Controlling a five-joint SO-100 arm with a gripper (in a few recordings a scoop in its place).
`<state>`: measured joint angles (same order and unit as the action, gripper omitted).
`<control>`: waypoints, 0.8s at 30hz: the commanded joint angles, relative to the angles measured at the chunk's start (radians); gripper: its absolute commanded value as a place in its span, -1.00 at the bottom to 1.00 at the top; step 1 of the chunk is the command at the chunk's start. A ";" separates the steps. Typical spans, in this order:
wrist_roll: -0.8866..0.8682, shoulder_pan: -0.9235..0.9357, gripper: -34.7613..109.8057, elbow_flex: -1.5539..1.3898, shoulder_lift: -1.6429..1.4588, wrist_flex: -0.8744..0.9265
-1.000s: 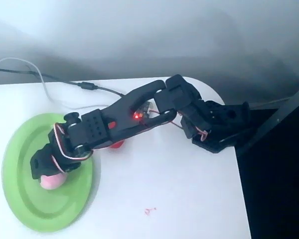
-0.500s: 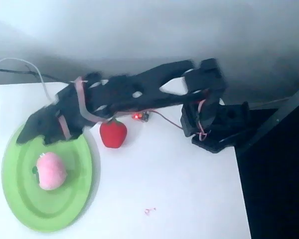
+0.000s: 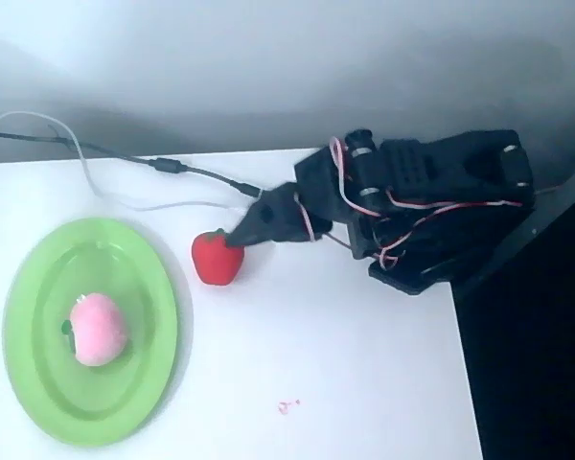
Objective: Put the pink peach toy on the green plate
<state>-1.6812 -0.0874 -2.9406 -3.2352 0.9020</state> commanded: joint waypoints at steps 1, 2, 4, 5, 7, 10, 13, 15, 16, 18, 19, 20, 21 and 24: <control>0.008 -0.034 -0.52 -0.178 -0.173 0.021; 0.003 -0.055 -0.52 -0.212 -0.173 0.020; 0.005 -0.098 -0.52 -0.279 -0.173 0.018; 0.008 -0.120 -0.52 -0.314 -0.173 0.014; 0.011 -0.138 -0.52 -0.336 -0.178 0.091; 0.049 -0.147 -0.52 -0.337 -0.179 0.261; 0.137 -0.135 -0.52 -0.339 -0.181 0.383; 0.149 -0.110 -0.52 -0.339 -0.181 0.387; 0.149 -0.106 -0.52 -0.339 -0.181 0.387; 0.149 -0.104 -0.52 -0.339 -0.181 0.387; 0.149 -0.104 -0.52 -0.339 -0.181 0.387; 0.149 -0.104 -0.52 -0.339 -0.181 0.387; 0.150 -0.104 -0.52 -0.339 -0.181 0.387; 0.158 -0.106 -0.52 -0.339 -0.181 0.387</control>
<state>-1.5263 -0.1871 -3.2229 -3.3993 1.2625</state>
